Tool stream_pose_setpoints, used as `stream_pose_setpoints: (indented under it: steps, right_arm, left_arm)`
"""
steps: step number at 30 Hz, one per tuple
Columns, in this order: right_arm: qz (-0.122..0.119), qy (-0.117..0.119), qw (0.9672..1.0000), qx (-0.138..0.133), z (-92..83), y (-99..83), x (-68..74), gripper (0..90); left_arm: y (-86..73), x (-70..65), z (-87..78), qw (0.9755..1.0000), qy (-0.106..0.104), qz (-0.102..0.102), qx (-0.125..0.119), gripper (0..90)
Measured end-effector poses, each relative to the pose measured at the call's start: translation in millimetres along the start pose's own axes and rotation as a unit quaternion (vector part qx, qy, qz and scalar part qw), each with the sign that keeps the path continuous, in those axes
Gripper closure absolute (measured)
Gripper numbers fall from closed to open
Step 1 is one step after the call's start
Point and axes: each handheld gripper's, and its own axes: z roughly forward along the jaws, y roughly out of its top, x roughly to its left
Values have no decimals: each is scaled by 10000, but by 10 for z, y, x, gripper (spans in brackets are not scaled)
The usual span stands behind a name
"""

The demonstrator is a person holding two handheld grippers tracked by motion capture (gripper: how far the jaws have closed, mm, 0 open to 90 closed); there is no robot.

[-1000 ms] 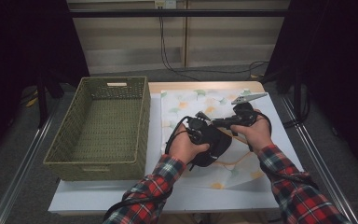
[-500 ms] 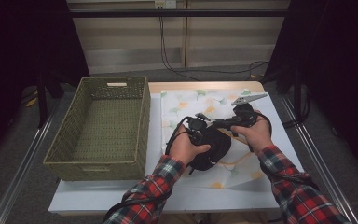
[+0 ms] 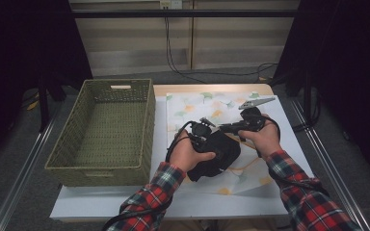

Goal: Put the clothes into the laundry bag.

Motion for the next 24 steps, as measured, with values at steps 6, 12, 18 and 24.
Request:
stream_pose_setpoints:
  steps: [6, 12, 18, 24]
  right_arm:
    - [-7, 1, 10000, 6, 4, 0, 3, 900]
    - [20, -16, 10000, 10, 5, 0, -18, 900]
    - [46, -64, 10000, 18, 10, 19, -31, 900]
    - [42, -55, 10000, 18, 15, 21, -44, 900]
  left_arm:
    - [-88, -9, -30, 10000, -24, 65, 65, 90]
    - [-169, -24, -24, 9994, -6, 318, 169, 58]
    - [-252, -7, 72, 9983, 4, 525, 242, 39]
    - [-295, -21, 136, 9982, 48, 541, 257, 37]
